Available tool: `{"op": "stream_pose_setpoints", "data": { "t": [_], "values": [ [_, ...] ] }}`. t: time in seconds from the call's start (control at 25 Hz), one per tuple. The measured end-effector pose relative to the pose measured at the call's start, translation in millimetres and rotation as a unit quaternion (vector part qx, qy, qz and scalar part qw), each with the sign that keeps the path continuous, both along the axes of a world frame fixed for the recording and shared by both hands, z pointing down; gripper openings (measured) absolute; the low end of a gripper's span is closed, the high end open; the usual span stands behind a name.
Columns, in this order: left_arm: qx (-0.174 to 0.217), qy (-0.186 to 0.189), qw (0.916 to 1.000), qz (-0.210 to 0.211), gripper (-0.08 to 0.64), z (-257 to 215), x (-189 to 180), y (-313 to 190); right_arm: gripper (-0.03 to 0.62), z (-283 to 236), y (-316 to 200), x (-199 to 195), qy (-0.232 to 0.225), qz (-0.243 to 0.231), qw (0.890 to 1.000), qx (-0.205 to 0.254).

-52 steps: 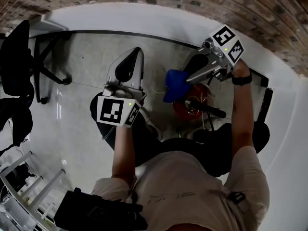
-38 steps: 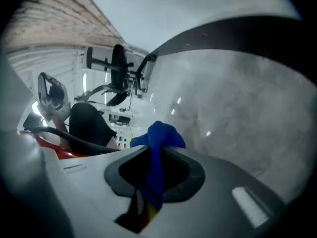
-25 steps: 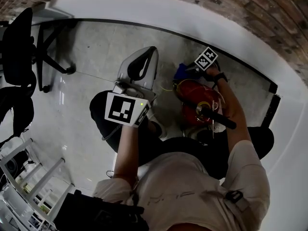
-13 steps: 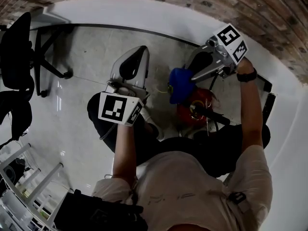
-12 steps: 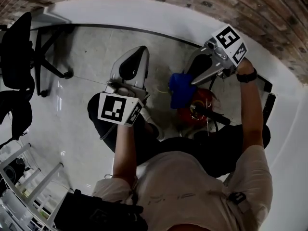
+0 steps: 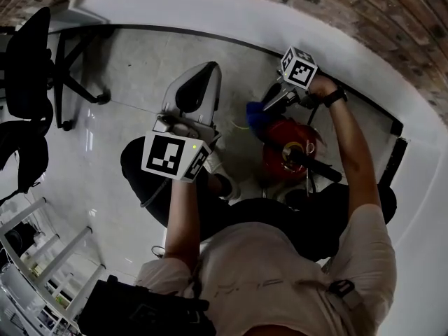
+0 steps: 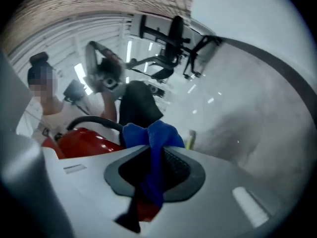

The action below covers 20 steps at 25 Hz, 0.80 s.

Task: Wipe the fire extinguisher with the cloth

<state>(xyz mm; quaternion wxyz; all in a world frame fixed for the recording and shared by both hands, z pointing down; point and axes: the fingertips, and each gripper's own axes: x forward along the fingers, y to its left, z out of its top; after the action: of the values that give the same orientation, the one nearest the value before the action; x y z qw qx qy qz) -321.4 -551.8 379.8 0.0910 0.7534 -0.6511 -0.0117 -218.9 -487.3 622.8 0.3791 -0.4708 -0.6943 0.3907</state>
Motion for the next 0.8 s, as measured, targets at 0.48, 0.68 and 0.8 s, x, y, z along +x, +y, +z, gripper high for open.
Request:
{"op": "stream_pose_setpoints", "data": {
  "t": [0.48,0.68,0.8],
  "values": [
    [-0.053,0.008,0.9984,-0.018,0.0,55.1,2.9,14.3,0.069,252.5,3.4,1.4,0.133,0.055,0.972,0.184],
    [-0.059,0.003,0.998,-0.02,0.0,58.0,3.8,23.7,0.066,259.7,-14.3,-5.2,0.053,0.037,0.945,0.32],
    [-0.045,-0.001,0.9989,-0.013,0.0,39.8,9.0,29.4,0.066,203.1,-58.5,-22.9,0.004,0.168,0.926,0.339]
  ]
}}
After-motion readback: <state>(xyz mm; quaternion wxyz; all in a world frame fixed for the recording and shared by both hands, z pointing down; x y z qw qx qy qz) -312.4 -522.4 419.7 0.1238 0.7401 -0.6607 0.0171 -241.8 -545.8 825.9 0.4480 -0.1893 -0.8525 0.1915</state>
